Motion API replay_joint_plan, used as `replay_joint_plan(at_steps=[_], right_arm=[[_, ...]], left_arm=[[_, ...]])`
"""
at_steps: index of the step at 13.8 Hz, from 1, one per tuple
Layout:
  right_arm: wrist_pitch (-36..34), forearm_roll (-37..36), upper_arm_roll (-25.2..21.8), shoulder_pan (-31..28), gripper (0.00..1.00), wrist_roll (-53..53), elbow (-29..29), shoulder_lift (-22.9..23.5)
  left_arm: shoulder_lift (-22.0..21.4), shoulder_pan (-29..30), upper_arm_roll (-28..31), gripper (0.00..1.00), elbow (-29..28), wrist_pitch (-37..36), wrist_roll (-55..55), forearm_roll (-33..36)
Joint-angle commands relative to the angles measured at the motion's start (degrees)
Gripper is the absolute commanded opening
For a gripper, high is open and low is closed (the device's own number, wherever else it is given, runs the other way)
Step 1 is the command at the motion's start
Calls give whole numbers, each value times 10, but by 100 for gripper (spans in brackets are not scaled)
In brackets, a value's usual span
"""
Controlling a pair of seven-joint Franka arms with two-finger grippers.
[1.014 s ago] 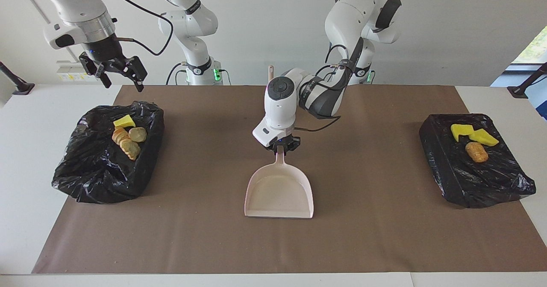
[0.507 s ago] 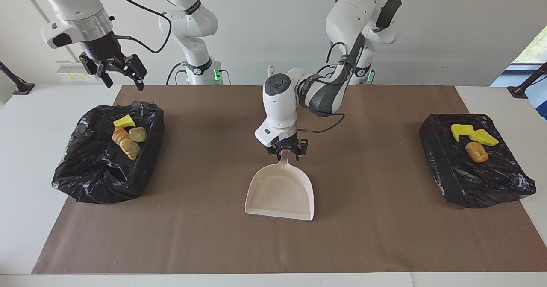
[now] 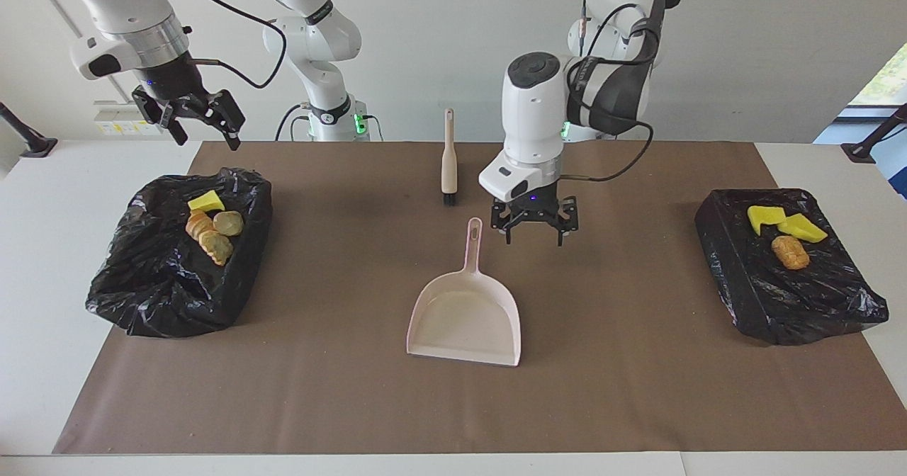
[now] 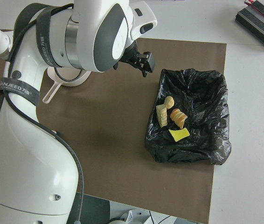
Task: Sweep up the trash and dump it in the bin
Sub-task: 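Set down the dustpan and withdraw the left gripper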
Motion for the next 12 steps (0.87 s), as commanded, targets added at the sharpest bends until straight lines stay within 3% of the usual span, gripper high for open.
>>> replay_joint_plan(at_steps=[1, 4, 8, 12], right_arm=[[-9, -4, 7, -7, 100, 3, 10, 3], [-9, 1, 7, -7, 100, 4, 11, 3], [-9, 3, 7, -8, 100, 4, 11, 3], [-9, 3, 7, -8, 100, 4, 11, 3]], left_arm=[[-115, 84, -3, 100, -81, -28, 107, -64], [-156, 129, 2, 100, -67, -75, 198, -76], [-189, 168, 4, 100, -55, -123, 221, -80], [-170, 176, 8, 100, 8, -184, 218, -84]])
